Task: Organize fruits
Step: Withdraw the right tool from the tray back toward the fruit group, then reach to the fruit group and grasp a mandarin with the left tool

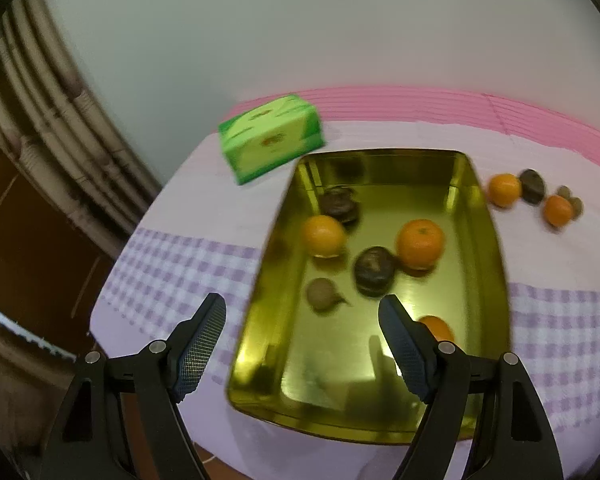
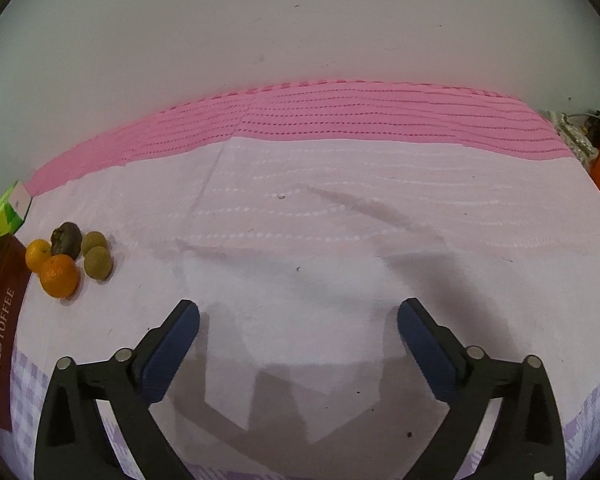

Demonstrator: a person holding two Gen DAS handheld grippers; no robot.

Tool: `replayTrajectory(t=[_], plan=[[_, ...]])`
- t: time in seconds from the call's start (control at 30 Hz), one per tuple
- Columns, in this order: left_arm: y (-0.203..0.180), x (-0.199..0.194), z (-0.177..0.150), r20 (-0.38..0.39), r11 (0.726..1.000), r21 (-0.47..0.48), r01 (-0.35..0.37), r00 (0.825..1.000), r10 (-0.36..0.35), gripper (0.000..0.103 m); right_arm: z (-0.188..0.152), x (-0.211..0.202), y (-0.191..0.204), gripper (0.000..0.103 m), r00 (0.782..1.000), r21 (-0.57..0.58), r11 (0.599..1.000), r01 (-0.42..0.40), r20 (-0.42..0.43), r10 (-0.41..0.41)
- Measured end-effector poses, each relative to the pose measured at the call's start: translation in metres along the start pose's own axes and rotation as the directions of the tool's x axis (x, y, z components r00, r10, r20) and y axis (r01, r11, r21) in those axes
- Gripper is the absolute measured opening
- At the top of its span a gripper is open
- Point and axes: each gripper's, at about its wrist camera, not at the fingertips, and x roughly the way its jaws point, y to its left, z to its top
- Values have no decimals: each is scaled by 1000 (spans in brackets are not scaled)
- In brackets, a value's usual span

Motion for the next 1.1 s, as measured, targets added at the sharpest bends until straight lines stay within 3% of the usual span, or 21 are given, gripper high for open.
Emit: replayTrajectory(t=[0.13, 0.2, 0.3, 0.47, 0.67, 0.9, 1.03, 1.1], plan=[[-22, -6, 2, 5, 994, 79, 75, 997, -76, 79, 1, 3, 2, 101, 1000, -10, 1000, -13, -1, 13], [-35, -7, 5, -4, 984, 120, 134, 991, -134, 79, 1, 2, 0, 101, 1000, -2, 1000, -25, 3, 25], [-57, -12, 13, 8, 963, 213, 166, 985, -172, 79, 2, 1, -4, 101, 999, 13, 999, -47, 11, 47], [-91, -20, 32, 26, 906, 365, 215, 970, -241, 79, 2, 0, -6, 101, 998, 28, 997, -68, 19, 67], [-114, -14, 55, -18, 838, 459, 294, 947, -322, 79, 3, 0, -9, 102, 996, 41, 995, -91, 27, 90], [-144, 2, 76, -81, 717, 604, 348, 922, -379, 79, 2, -3, -11, 102, 994, 52, 993, -108, 34, 106], [-155, 16, 91, -135, 633, 671, 387, 902, -409, 79, 2, -3, -12, 102, 993, 57, 992, -115, 37, 113], [-161, 24, 100, -176, 573, 709, 412, 890, -422, 79, 2, -3, -12, 102, 993, 59, 991, -117, 37, 115]])
